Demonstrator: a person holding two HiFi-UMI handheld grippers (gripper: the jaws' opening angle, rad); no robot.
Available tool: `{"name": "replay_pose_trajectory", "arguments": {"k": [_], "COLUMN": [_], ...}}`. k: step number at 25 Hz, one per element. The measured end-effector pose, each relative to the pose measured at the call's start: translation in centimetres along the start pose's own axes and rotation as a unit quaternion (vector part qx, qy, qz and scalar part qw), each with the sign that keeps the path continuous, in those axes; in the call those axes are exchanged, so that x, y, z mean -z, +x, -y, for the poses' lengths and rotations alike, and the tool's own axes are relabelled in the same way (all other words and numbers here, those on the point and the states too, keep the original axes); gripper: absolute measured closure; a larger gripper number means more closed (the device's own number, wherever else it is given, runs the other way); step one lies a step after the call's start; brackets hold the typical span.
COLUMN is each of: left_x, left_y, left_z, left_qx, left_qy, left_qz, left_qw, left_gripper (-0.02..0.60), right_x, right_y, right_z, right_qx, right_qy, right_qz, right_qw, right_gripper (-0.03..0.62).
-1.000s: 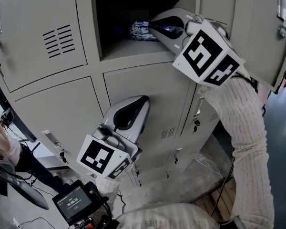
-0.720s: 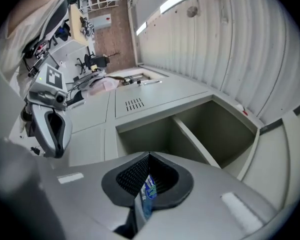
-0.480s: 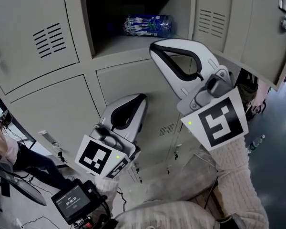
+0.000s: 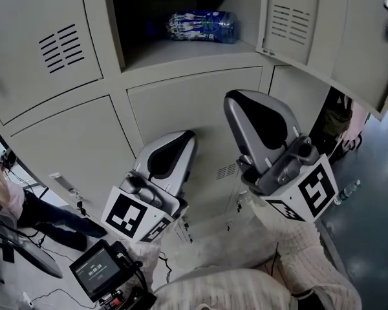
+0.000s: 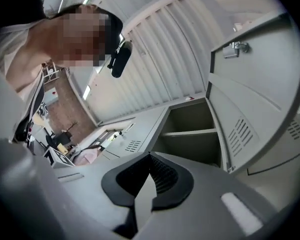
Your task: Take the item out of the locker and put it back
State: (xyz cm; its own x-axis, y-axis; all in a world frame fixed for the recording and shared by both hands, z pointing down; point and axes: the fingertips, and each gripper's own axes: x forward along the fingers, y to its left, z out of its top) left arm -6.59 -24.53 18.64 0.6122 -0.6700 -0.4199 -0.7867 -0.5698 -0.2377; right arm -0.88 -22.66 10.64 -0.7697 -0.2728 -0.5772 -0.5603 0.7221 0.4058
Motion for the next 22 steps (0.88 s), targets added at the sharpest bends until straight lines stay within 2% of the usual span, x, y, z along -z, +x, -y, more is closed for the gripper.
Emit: {"name": "replay_pose_trajectory", "arguments": {"k": [4, 8, 15, 19, 22], "left_x": [0.7, 1.4, 3.0, 3.4, 3.6], "left_y": [-0.2, -0.7, -1.4, -1.4, -1.3], "left_z": [-0.3, -0.4, 0.1, 0.6, 0.8], "left_qx": [-0.011, -0.019, -0.021, -0.015, -0.009], "left_qy": [0.001, -0.008, -0.021, -0.037, -0.05], "left_qz": [0.003, 0.002, -0.014, -0.015, -0.015], "left_qw": [0.9999, 0.9998, 0.9995, 0.9991, 0.9986], "left_gripper": [0.577, 0.577, 0.577, 0.577, 0.577], "right_x": [0.5, 3.3, 8.9, 9.8, 9.9], "right_y": [-2.1, -3.2, -5.3, -6.5, -6.9], "right_z": [-1.4, -2.5, -3.0, -1.5, -1.0], "right_qx": [0.01, 0.015, 0.046, 0.086, 0.095], "right_qy": [0.076, 0.155, 0.198, 0.248, 0.249], "right_qz": [0.035, 0.02, -0.043, -0.03, -0.028], "right_qw": [0.996, 0.988, 0.978, 0.965, 0.963], "right_gripper": [0.594, 0.594, 0.595, 0.595, 0.595]}}
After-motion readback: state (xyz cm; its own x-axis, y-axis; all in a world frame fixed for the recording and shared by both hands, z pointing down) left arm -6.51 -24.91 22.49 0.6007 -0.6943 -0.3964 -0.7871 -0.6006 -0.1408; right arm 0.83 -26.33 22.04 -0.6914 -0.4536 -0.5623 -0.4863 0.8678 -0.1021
